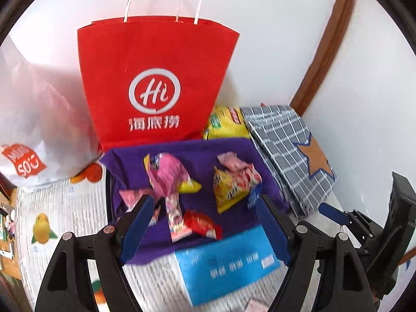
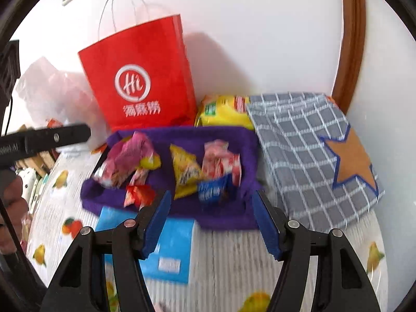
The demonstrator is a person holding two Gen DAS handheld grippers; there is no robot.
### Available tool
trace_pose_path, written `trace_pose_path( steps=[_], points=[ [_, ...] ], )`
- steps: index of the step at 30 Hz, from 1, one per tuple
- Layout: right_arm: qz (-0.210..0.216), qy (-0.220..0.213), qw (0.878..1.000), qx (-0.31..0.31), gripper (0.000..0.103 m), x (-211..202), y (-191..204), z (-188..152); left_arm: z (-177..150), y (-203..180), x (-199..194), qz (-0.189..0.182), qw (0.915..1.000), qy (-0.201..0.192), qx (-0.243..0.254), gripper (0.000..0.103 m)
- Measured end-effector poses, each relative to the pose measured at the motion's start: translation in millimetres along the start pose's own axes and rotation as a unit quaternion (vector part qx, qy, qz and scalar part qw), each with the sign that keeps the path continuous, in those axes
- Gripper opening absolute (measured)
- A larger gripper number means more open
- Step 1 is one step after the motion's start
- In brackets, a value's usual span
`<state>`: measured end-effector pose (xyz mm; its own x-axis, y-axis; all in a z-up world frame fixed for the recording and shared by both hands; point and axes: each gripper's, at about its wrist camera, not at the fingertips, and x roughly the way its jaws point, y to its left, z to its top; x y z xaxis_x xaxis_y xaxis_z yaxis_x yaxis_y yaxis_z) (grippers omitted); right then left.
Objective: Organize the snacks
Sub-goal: 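Move both tools back toward the green snack bag and white candy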
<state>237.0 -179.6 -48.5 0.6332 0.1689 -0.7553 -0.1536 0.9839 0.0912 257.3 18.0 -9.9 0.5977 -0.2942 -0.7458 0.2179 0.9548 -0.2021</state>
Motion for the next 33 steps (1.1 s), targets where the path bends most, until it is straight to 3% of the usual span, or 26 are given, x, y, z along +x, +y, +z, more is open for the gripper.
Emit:
trace_pose_path(
  steps=[5,18,33],
  points=[
    [0.015,0.014,1.0,-0.007,0.065,-9,10,-31,-30,1,-18,0.02,0.9998,0.003,0.008,0.079],
    [0.049,0.041,0.997,-0.042,0.065,-18,39,-104,-102,13,-41,0.031,0.9993,0.018,-0.011,0.08],
    [0.098,0.061,0.992,-0.055,0.065,-16,58,-139,-147,38,-41,0.043,0.9957,0.041,-0.071,0.079]
  ],
)
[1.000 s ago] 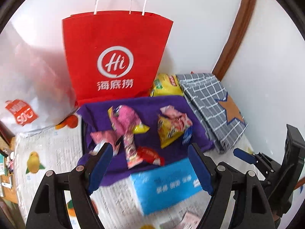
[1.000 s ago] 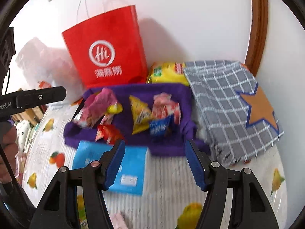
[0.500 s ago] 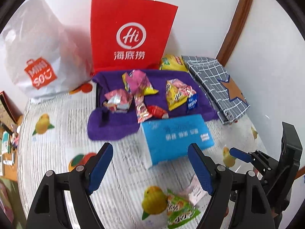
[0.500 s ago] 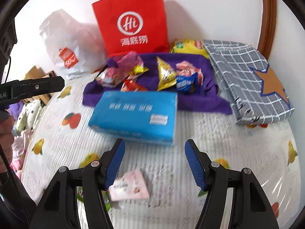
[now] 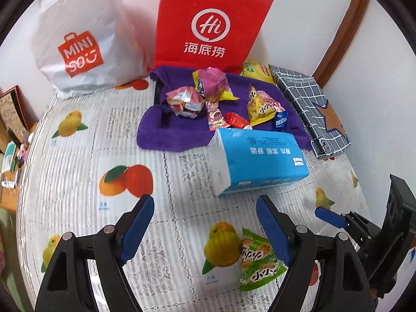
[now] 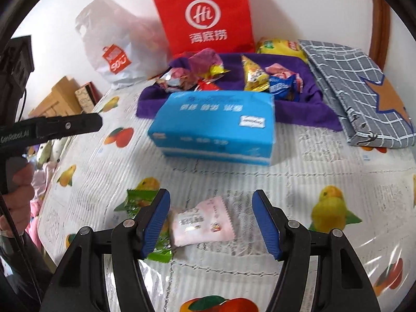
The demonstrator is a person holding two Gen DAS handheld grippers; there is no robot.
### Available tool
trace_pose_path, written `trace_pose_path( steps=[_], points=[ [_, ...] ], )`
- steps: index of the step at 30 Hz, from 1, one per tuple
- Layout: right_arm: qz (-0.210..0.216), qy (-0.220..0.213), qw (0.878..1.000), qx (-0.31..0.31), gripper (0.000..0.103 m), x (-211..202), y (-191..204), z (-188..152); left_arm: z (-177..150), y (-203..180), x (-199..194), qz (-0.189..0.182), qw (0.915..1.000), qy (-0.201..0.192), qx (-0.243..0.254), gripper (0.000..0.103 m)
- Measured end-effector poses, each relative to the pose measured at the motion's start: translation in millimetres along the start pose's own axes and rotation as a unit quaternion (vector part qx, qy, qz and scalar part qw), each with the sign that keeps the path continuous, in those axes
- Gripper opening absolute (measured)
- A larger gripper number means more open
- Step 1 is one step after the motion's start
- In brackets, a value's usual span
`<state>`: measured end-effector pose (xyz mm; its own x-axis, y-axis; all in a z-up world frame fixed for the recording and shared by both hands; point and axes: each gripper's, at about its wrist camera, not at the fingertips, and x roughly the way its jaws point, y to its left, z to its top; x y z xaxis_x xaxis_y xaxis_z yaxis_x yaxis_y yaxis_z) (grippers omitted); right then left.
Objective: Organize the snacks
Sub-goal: 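Move both tools back toward the green snack bag and white candy, then grasp the green snack bag with the left tool while the right tool grasps the white candy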
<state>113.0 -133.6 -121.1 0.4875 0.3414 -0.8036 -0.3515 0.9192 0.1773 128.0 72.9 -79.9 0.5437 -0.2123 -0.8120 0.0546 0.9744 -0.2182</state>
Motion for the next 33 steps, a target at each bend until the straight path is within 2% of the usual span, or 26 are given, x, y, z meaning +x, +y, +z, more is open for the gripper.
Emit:
trace_pose_path(
  steps=[13,19,24,27,30,33],
  points=[
    [0.021,0.012,0.999,-0.021,0.065,13,13,-11,-15,27,2,0.001,0.9992,-0.002,-0.041,0.079],
    [0.038,0.004,0.999,-0.031,0.065,13,18,-13,-21,34,5,-0.006,0.9985,0.001,-0.054,0.079],
    [-0.019,0.008,0.999,-0.045,0.066,26,16,-15,-27,32,7,-0.008,0.9986,0.004,-0.052,0.079],
    [-0.007,0.028,0.999,-0.042,0.066,36,11,-17,-30,28,11,-0.008,0.9987,0.01,-0.05,0.079],
    [-0.011,0.046,0.997,-0.065,0.066,48,16,-23,-32,25,14,-0.007,0.9987,0.015,-0.048,0.079],
    [-0.017,0.036,0.995,-0.088,0.065,49,21,-27,-35,21,14,-0.01,0.999,0.013,-0.041,0.08]
  ],
)
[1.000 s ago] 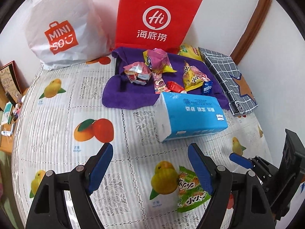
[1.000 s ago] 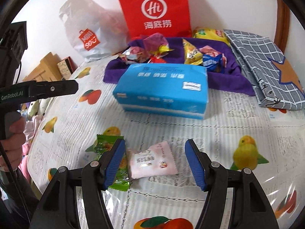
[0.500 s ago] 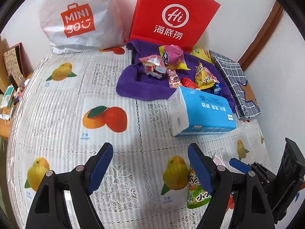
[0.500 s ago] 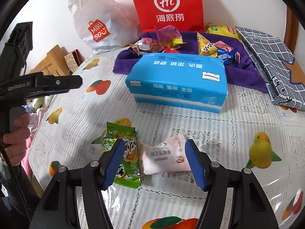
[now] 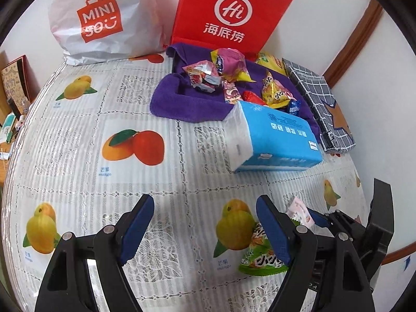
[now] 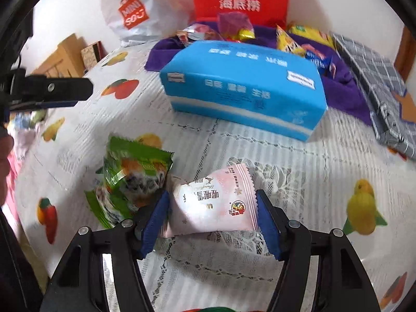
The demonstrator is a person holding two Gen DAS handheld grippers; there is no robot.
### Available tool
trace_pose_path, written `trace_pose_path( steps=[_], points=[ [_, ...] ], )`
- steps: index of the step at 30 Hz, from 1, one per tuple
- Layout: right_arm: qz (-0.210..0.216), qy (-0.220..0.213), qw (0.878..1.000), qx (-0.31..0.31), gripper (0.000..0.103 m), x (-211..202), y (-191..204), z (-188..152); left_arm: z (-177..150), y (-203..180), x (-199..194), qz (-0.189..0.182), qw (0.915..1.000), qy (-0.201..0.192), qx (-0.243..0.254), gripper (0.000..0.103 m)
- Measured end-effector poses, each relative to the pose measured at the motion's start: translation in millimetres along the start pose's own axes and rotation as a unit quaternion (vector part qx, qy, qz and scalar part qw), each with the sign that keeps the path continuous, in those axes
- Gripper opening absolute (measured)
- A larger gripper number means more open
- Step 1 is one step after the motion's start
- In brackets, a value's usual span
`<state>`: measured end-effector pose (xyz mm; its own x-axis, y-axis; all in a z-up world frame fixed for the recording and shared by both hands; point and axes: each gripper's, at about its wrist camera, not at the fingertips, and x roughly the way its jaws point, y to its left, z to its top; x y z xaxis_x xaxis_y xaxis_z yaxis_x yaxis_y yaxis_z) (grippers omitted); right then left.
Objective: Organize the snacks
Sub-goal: 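Grasp the green snack bag with the left tool while the right tool grasps the white candy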
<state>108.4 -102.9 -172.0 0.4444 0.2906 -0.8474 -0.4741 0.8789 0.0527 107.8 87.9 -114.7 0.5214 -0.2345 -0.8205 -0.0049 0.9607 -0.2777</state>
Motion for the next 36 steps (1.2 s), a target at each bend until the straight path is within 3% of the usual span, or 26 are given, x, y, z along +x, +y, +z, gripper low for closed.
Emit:
trace_pose_path(
  steps=[2,5,11,20,21,23,25,29,36],
  points=[
    [0.0,-0.006,1.0,-0.005,0.051,-2,-1,-1,-4,-4,-1,-0.004,1.0,-0.001,0.006,0.079],
    [0.016,-0.01,1.0,0.0,0.048,-6,-9,-2,-10,-13,-4,-0.019,0.9996,-0.005,0.019,0.079],
    [0.003,-0.029,1.0,0.009,0.044,-21,-29,-10,-27,-41,-5,-0.06,0.9961,-0.004,0.065,0.08],
    [-0.008,-0.044,0.998,0.043,0.033,-35,-61,-17,-46,-71,42,-0.022,0.9931,0.048,0.105,0.078],
    [-0.01,-0.043,0.998,0.043,0.033,-35,-62,-17,-47,-71,46,-0.018,0.9929,0.053,0.105,0.076],
    [-0.009,-0.043,0.998,0.048,0.03,-36,-65,-17,-46,-71,53,-0.016,0.9922,0.063,0.106,0.058],
    [-0.004,-0.044,0.998,0.053,0.029,-39,-66,-16,-46,-69,53,-0.029,0.9924,0.064,0.101,0.048],
    [-0.009,-0.047,0.998,0.051,0.026,-41,-63,-12,-44,-68,47,-0.035,0.9926,0.052,0.104,0.042],
    [0.004,-0.054,0.998,0.045,0.02,-47,-51,-2,-28,-56,28,-0.048,0.9941,0.032,0.092,0.041]
  ],
)
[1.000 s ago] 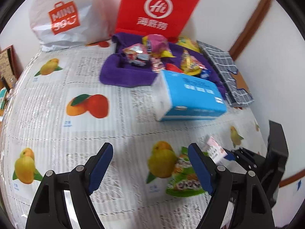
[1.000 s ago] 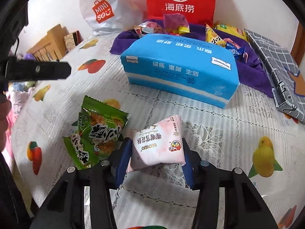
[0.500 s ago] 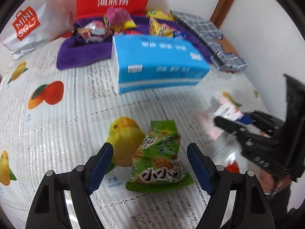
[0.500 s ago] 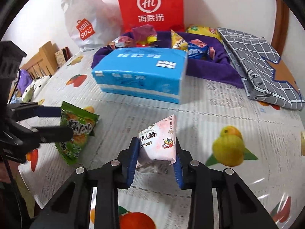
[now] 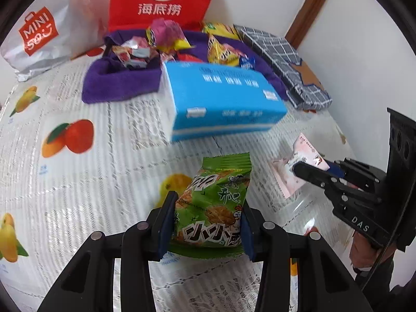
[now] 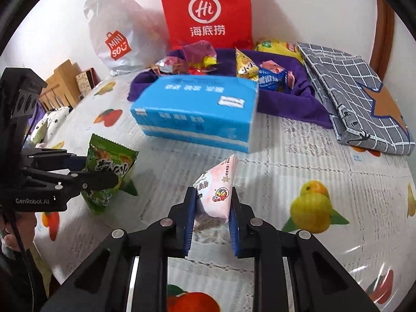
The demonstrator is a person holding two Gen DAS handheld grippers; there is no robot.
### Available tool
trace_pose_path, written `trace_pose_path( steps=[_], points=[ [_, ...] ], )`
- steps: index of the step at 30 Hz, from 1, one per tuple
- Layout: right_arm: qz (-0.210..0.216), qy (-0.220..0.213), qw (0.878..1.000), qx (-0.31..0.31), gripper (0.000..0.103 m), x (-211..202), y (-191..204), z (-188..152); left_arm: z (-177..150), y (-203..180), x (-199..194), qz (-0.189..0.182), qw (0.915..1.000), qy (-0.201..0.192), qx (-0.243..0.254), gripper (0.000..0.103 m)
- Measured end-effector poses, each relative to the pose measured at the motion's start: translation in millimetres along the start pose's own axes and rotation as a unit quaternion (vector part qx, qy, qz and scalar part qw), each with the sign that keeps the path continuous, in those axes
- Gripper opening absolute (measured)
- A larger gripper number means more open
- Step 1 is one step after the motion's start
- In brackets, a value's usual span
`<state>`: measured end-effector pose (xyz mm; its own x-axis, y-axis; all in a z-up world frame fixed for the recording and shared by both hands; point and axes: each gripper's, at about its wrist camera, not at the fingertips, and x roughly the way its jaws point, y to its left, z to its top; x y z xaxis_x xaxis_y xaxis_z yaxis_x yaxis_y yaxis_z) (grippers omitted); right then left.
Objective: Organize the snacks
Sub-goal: 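Grasp the green snack bag with the left tool while the right tool grasps the white candy, then carry the green snack bag and white candy over the purple towel with both tools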
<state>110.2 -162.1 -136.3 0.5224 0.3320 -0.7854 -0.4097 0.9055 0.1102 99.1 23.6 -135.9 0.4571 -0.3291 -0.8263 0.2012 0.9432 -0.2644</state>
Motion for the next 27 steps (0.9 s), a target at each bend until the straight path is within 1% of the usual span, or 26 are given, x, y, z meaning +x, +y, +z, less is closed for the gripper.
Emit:
trace_pose_path(
  steps=[7,13,20,27],
  points=[
    [0.001,-0.006,1.0,-0.009,0.019,-2,9,14,16,13,-15,-0.005,0.9998,-0.016,-0.01,0.041],
    [0.002,-0.025,1.0,-0.008,0.019,-14,9,33,35,17,-22,-0.009,0.9993,-0.03,-0.019,0.041],
    [-0.004,-0.057,0.998,0.003,0.019,-21,2,74,70,21,-30,0.001,0.9986,-0.046,-0.026,0.041],
    [-0.012,-0.067,0.998,0.01,0.019,-3,-9,120,106,26,-37,0.02,0.9976,-0.061,-0.026,0.041]
  ],
)
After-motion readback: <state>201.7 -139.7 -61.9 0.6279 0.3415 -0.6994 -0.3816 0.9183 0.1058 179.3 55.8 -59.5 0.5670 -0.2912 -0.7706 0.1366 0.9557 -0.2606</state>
